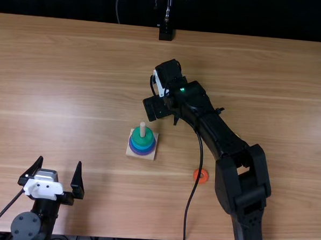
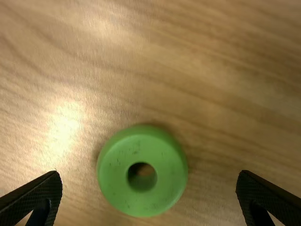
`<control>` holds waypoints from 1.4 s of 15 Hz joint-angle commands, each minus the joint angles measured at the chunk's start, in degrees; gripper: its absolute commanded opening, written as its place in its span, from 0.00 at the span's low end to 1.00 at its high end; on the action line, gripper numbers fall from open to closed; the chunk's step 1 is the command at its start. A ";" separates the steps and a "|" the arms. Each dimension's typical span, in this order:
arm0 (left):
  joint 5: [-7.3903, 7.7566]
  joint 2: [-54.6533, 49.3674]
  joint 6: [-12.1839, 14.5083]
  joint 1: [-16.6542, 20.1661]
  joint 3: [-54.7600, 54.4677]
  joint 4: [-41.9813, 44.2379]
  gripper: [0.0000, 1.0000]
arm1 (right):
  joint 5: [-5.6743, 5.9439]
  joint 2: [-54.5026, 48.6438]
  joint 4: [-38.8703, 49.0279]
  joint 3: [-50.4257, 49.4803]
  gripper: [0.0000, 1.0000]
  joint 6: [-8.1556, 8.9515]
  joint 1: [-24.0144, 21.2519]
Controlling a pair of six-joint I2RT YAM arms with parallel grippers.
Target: Build the Hanoi tower: stack the rings onto the peg from bottom to top in this color order: purple, dark blue, light blue, dark green, light green, yellow, orange.
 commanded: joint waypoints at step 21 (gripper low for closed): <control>0.49 -0.67 0.20 0.57 -2.57 -0.84 1.00 | 1.23 7.01 -9.75 8.20 0.34 0.59 1.07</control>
